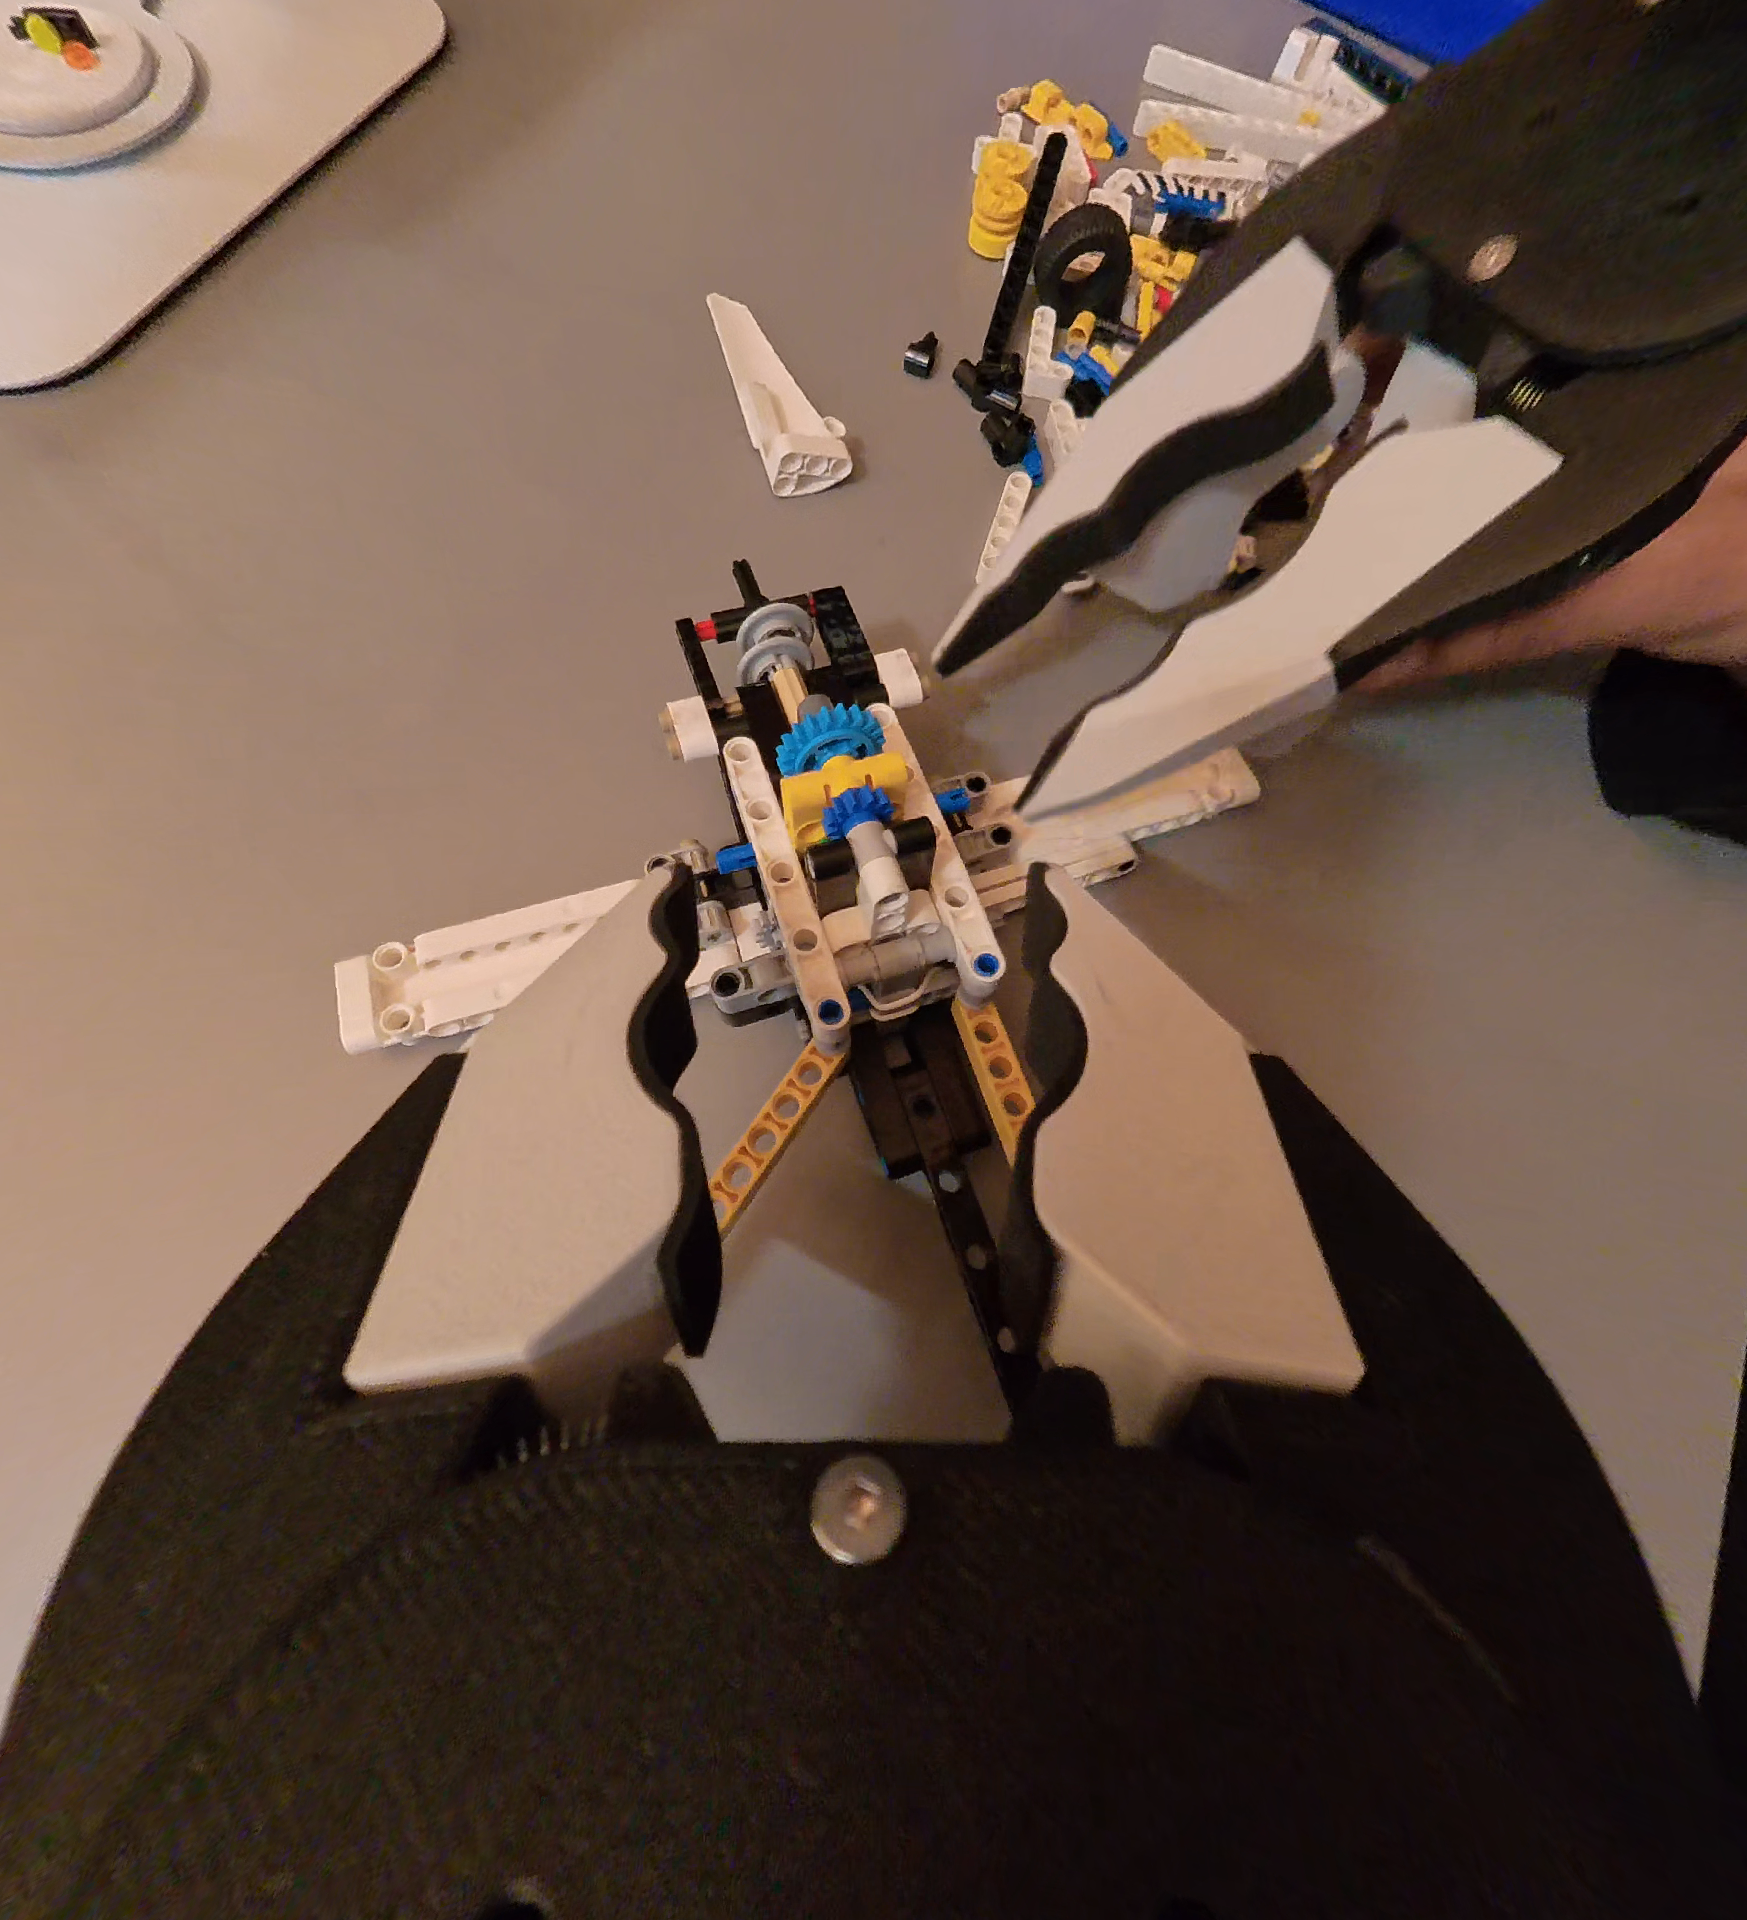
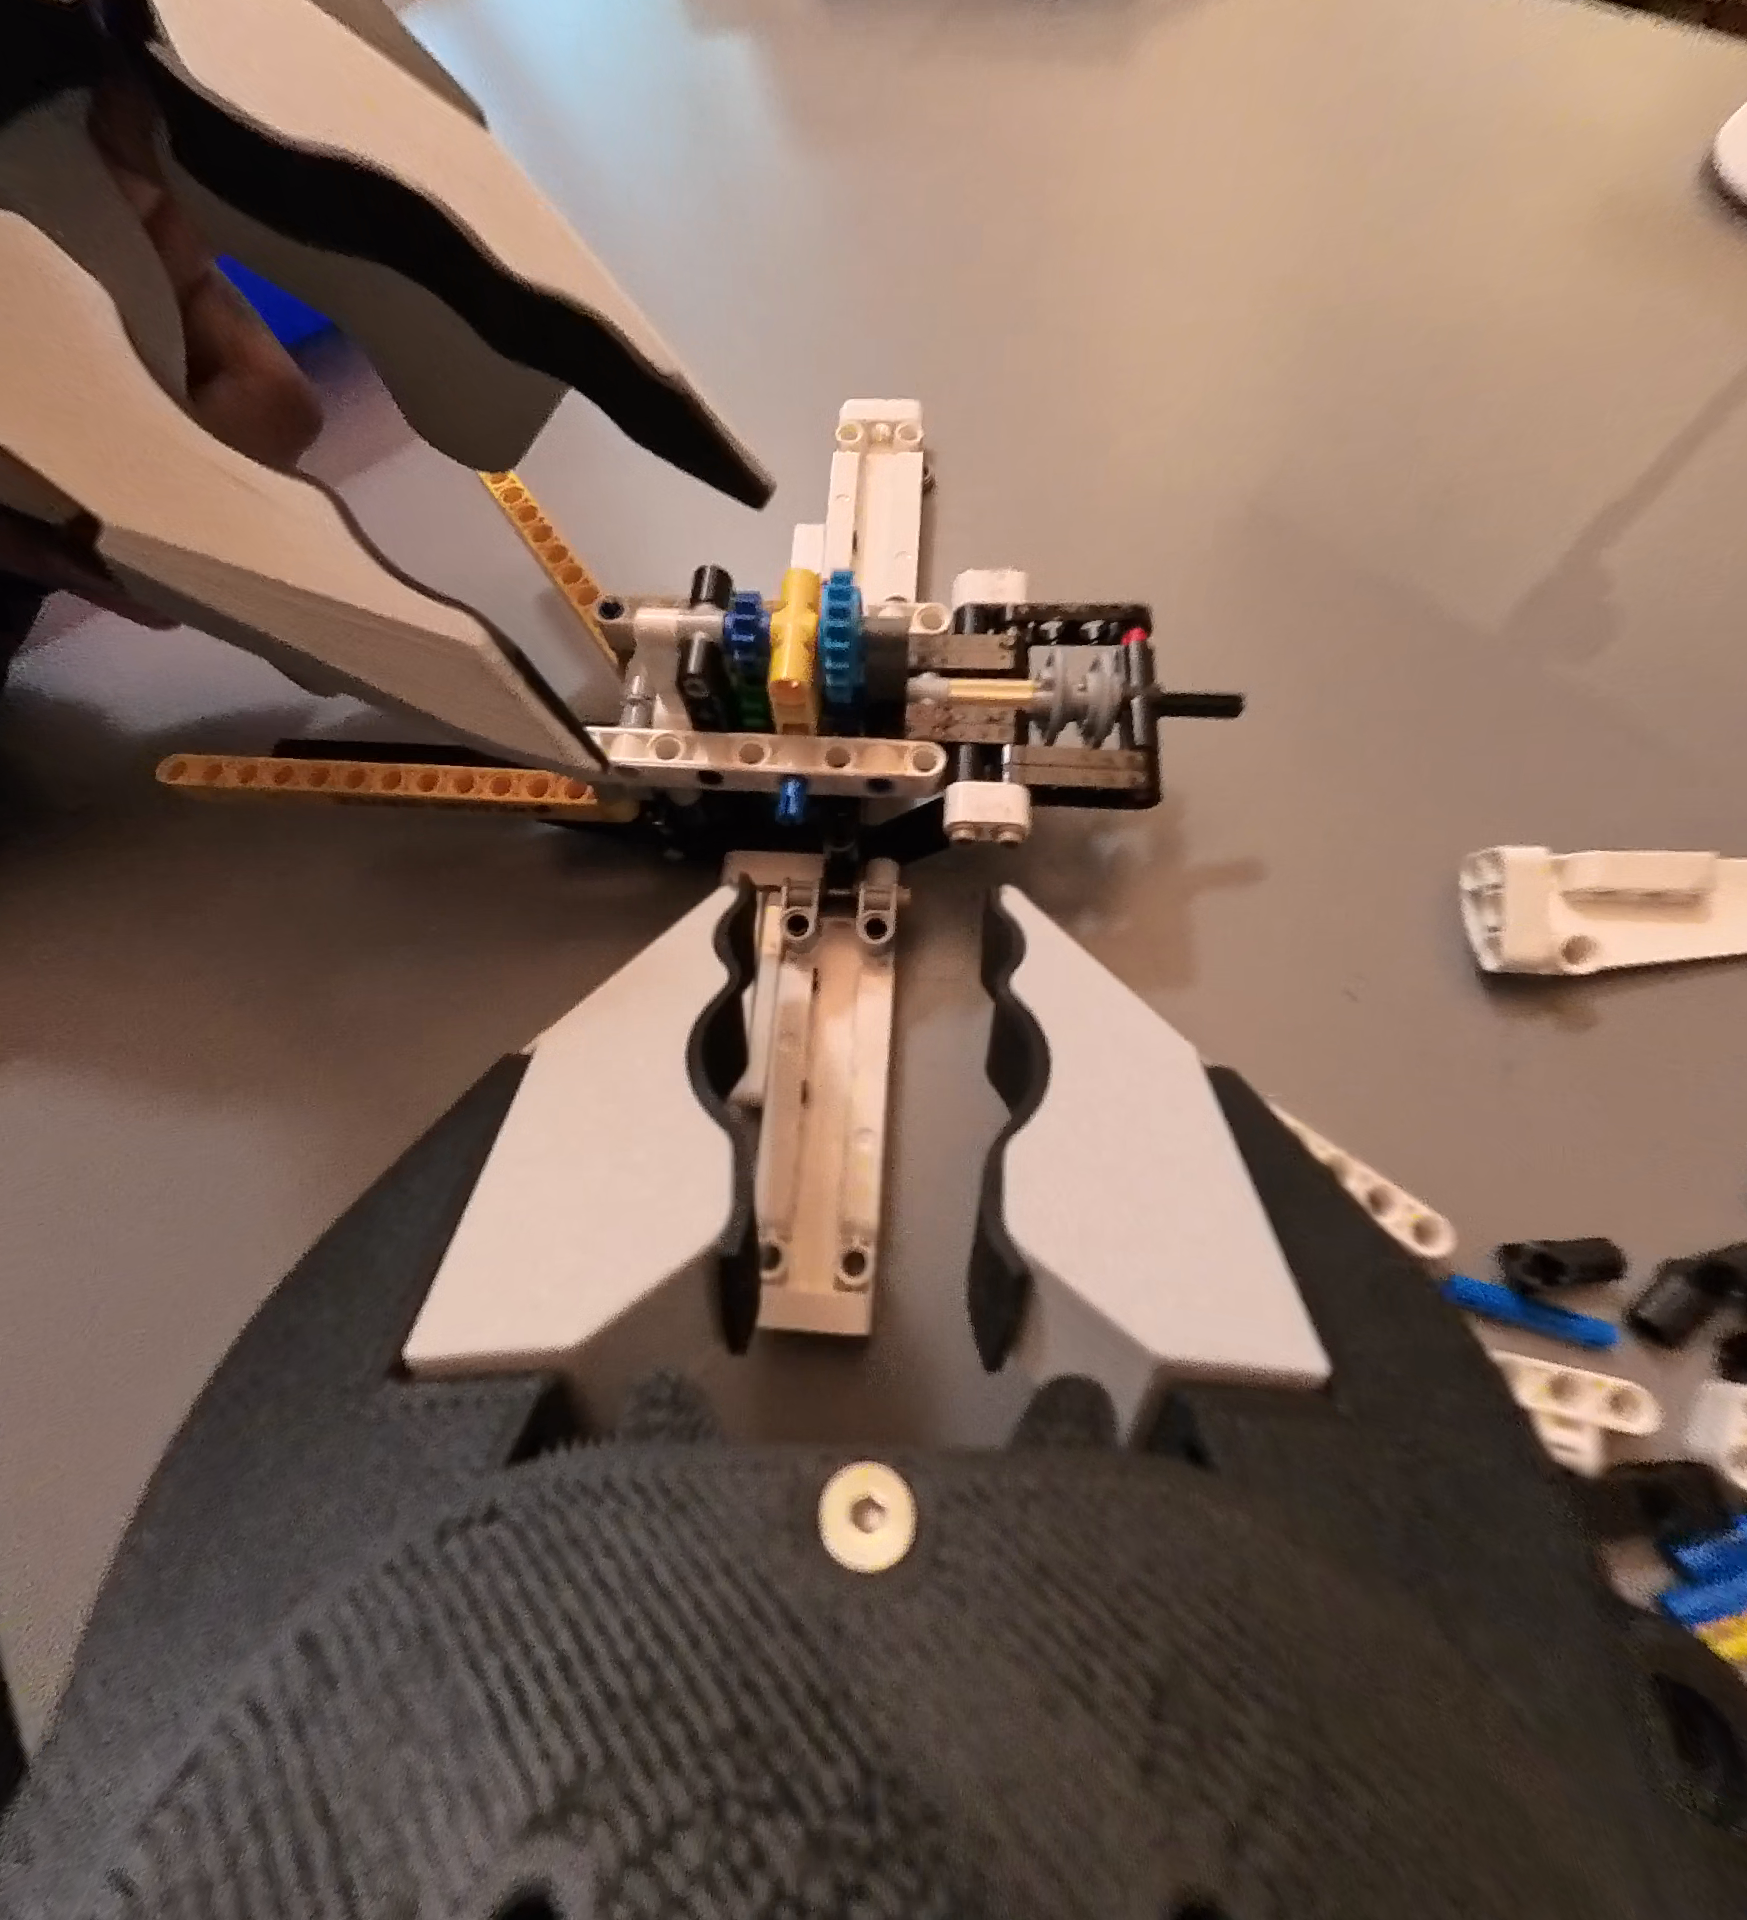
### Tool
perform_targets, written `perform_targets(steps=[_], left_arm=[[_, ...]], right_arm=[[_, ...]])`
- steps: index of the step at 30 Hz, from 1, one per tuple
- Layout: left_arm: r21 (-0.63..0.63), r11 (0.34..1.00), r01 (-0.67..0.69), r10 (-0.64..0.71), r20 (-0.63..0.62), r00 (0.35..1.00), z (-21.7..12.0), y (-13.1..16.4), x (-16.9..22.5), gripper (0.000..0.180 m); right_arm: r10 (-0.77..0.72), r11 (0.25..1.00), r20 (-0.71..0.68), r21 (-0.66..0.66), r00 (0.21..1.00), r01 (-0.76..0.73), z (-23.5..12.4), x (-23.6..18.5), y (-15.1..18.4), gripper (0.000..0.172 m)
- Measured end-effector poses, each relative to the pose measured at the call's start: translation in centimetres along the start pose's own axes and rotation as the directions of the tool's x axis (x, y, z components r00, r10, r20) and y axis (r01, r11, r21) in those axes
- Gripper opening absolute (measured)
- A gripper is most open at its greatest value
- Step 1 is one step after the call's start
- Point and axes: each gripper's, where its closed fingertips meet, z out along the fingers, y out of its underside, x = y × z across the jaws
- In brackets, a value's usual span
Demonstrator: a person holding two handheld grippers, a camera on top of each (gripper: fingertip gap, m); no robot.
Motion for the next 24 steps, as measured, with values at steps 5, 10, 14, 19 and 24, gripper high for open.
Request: perform_targets(steps=[5,10,14,19,24], left_arm=[[-0.014,1.0,-0.007,0.007,0.021,1.0,0.5,-0.3,0.2,0.063],[-0.081,0.995,-0.05,0.061,0.136,0.989,0.7,0.4,-0.8,0.064],[-0.097,0.995,-0.038,0.051,0.129,0.99,0.9,0.2,-0.5,0.063],[-0.146,0.988,-0.046,0.071,0.176,0.982,1.2,0.4,-1.3,0.063],[-0.197,0.979,-0.048,0.079,0.155,0.985,1.8,0.9,-0.9,0.061]], right_arm=[[0.009,1.0,0.026,0.013,1.0,-0.009,-0.8,0.7,-1.0,0.041],[0.016,1.0,0.051,0.002,0.999,-0.016,0.4,0.0,-0.4,0.042],[-0.002,1.0,0.053,-0.023,0.999,0.003,0.9,-0.4,0.5,0.042],[0.025,0.999,0.106,-0.029,0.994,-0.022,1.3,-1.3,0.6,0.039],[-0.019,0.998,0.059,-0.058,0.998,0.023,1.5,-1.1,1.2,0.034]])
